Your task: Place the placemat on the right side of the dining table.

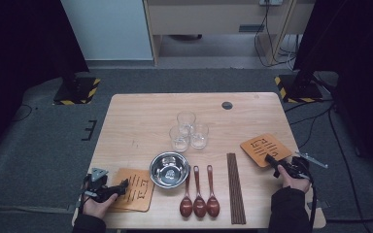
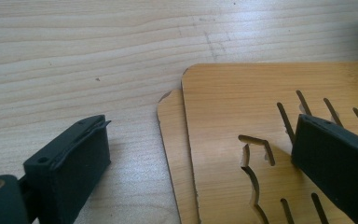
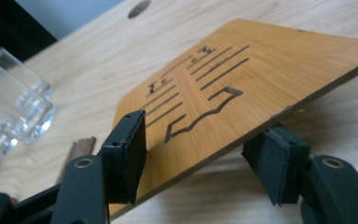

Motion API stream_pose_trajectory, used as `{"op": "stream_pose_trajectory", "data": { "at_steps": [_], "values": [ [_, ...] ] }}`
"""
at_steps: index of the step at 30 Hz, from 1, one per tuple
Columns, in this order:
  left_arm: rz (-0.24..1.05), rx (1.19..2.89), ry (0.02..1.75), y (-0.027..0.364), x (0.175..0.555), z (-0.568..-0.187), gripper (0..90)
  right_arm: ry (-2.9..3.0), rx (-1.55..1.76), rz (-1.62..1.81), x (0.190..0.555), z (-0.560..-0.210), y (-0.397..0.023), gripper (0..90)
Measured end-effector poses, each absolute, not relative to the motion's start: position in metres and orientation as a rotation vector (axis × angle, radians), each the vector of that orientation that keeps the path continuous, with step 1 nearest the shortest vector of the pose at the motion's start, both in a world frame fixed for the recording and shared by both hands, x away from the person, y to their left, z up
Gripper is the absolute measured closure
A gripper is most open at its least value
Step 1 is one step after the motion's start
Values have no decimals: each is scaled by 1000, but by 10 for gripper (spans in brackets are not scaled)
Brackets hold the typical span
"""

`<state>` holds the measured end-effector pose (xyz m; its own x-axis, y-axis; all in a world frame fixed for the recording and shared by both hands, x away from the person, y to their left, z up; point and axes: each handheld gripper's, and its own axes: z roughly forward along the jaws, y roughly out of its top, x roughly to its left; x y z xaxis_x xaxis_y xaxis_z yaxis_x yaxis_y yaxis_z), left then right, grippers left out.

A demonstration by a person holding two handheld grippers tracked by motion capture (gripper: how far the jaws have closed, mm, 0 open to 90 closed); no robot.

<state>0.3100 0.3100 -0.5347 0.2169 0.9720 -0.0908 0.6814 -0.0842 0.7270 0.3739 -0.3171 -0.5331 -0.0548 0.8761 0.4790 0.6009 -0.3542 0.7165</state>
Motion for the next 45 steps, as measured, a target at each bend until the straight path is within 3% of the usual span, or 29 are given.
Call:
{"op": "stream_pose_trajectory", "data": {
  "at_steps": [19, 27, 45],
  "values": [
    [563, 1835, 1532, 310, 310, -535, 30, 1710, 1860, 1225, 357, -535, -315, 320],
    [563, 1836, 1531, 310, 310, -535, 29, 1710, 1775, 1233, 349, -531, -316, 323],
    [561, 1837, 1530, 310, 310, -535, 26, 1765, 1627, 1220, 369, -521, -314, 382]
  ]
}}
